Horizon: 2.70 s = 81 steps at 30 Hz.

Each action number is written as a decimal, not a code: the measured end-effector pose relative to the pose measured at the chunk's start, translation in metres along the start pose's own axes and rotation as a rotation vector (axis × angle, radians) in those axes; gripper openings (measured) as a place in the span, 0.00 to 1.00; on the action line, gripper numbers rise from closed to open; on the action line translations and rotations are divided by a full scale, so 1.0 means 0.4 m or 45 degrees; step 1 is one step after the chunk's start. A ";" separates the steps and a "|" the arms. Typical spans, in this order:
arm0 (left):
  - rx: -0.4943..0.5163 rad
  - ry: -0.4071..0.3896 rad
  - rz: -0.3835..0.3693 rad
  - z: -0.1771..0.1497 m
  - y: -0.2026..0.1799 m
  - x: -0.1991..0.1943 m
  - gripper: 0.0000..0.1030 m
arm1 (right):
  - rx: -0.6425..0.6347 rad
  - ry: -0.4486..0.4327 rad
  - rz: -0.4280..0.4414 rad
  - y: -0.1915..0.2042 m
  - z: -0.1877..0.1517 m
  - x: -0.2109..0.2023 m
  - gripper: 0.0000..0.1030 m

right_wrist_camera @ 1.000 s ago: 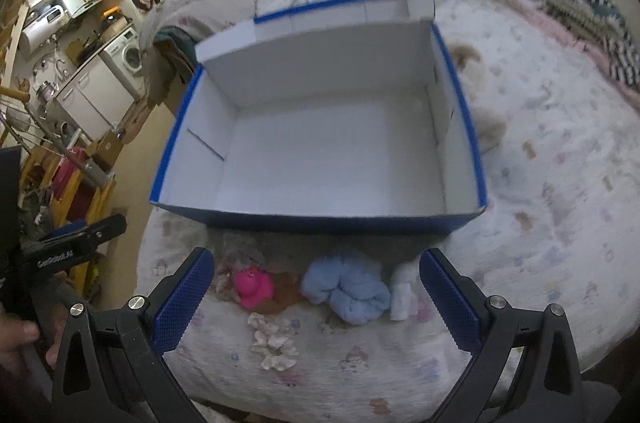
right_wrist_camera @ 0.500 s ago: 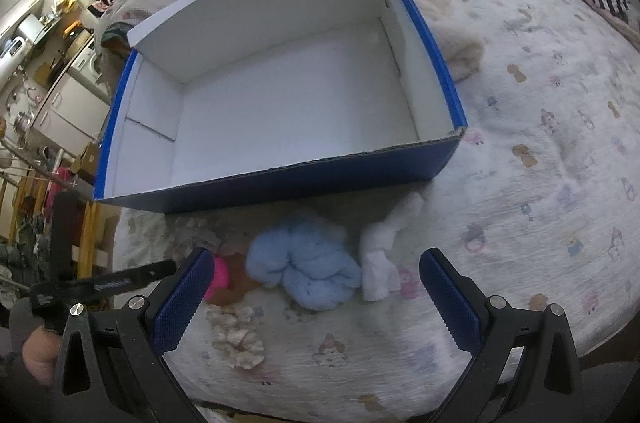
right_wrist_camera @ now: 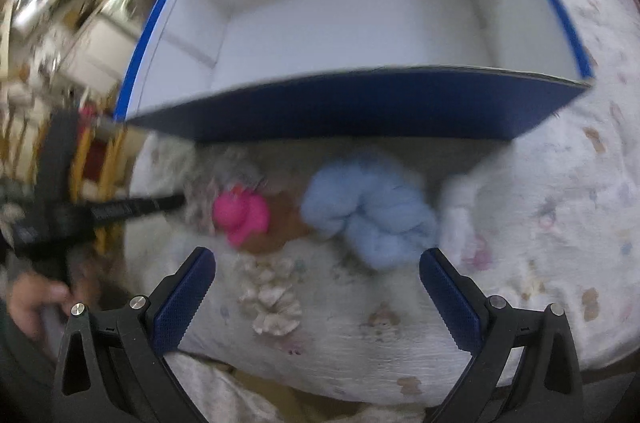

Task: Organize soft objects
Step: 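Grasp the beige scrunchie with the left tool while the right tool grasps the cream lace scrunchie, then carry both scrunchies into the box and open both tools to drop them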

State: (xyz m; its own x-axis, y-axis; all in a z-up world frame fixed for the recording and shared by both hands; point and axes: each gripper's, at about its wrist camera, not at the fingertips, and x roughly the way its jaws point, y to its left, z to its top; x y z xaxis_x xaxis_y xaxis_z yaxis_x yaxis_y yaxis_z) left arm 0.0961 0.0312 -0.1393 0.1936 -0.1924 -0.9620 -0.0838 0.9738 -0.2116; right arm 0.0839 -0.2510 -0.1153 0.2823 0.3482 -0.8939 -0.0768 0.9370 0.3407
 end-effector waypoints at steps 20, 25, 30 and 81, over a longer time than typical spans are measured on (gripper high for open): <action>0.098 -0.184 0.112 0.013 -0.049 -0.123 0.07 | -0.347 0.214 -0.104 0.175 -0.088 0.161 0.37; 0.121 -0.222 0.102 -0.004 -0.057 -0.153 0.07 | -0.318 0.170 -0.084 0.194 -0.087 0.141 0.27; 0.151 -0.274 0.091 -0.022 -0.077 -0.199 0.07 | -0.291 0.055 -0.042 0.201 -0.082 0.049 0.26; 0.434 -0.418 0.131 0.277 -0.331 -0.145 0.07 | 0.011 -0.212 -0.060 -0.027 0.321 -0.066 0.24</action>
State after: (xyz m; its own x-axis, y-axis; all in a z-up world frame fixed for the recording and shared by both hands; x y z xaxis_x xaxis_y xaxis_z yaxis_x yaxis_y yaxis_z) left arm 0.2044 -0.0731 -0.0365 0.5039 -0.0975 -0.8582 0.1955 0.9807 0.0034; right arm 0.2000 -0.2737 -0.0581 0.4397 0.2936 -0.8488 -0.0519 0.9518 0.3024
